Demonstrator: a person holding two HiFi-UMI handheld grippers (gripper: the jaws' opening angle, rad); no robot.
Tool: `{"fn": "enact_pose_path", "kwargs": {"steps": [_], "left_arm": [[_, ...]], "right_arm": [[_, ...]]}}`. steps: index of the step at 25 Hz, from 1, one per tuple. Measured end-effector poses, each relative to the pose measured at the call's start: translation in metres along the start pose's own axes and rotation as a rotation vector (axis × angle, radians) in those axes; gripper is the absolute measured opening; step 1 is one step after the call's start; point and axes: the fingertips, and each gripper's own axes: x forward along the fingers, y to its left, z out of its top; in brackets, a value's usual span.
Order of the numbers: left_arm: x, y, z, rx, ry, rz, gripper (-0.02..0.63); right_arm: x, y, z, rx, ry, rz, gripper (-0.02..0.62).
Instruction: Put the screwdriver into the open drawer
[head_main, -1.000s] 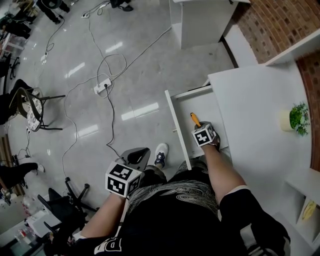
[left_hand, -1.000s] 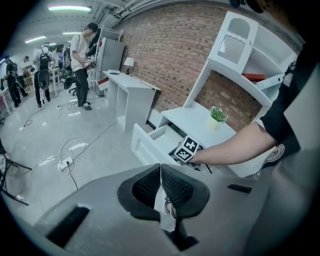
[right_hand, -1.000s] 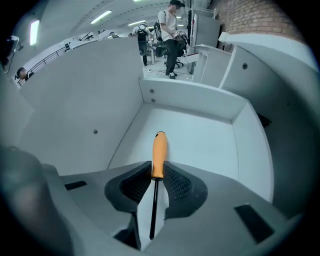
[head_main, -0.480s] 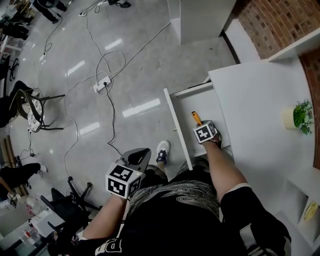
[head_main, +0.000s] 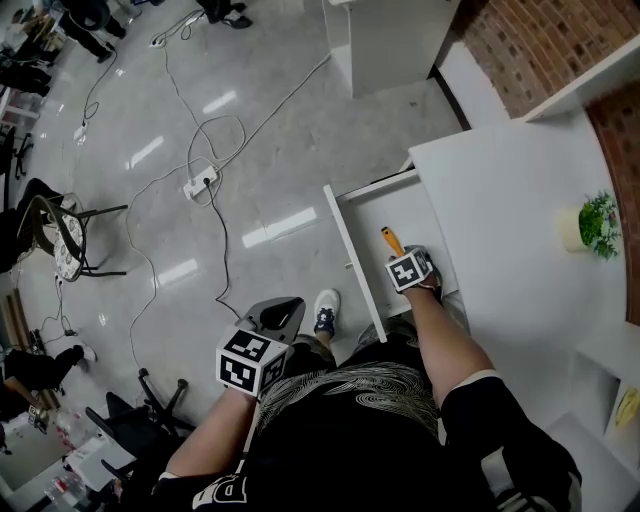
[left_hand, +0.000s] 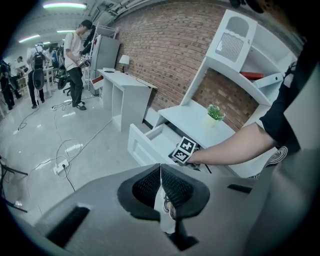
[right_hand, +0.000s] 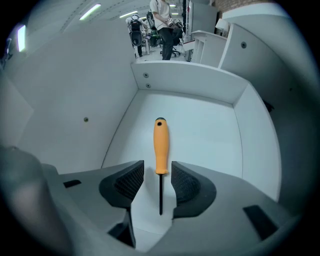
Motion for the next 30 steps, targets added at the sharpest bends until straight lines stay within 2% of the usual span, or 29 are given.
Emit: {"fn": "enact_pose_path", "kwargs": {"steps": [7,13,17,23,27,30], "left_arm": [[-0.006,-0.002,0.019,0.086,-0.028,-0.062,0.020],[-0.013,-0.014,0.041,0.166,-0.065,-0.138,0.020],[-0.016,-0.030,0.054,0.233,-0.085,-0.212,0.020],[-0.040,-0.062,0.068,0.345,-0.130,-0.349,0.020],[-0.053,-0.092,0.075,0.416,-0.142,-0.410,0.020],[-0.061,-0.109,0.084,0.441,-0.164,-0.430,0.020]], "right_arm": [[-0.034,0.007,0.001,0.040,-0.042,-0.033,0.173],[-0.084,0.014,0.010,0.154,-0.164,-0.045,0.172],[-0.139,0.023,0.013,0.257,-0.298,-0.052,0.151],[-0.259,0.057,0.019,0.401,-0.567,-0.101,0.012],[-0.322,0.079,0.009,0.497,-0.723,-0.068,0.005],[-0.363,0.087,0.005,0.515,-0.827,-0.059,0.005]]}}
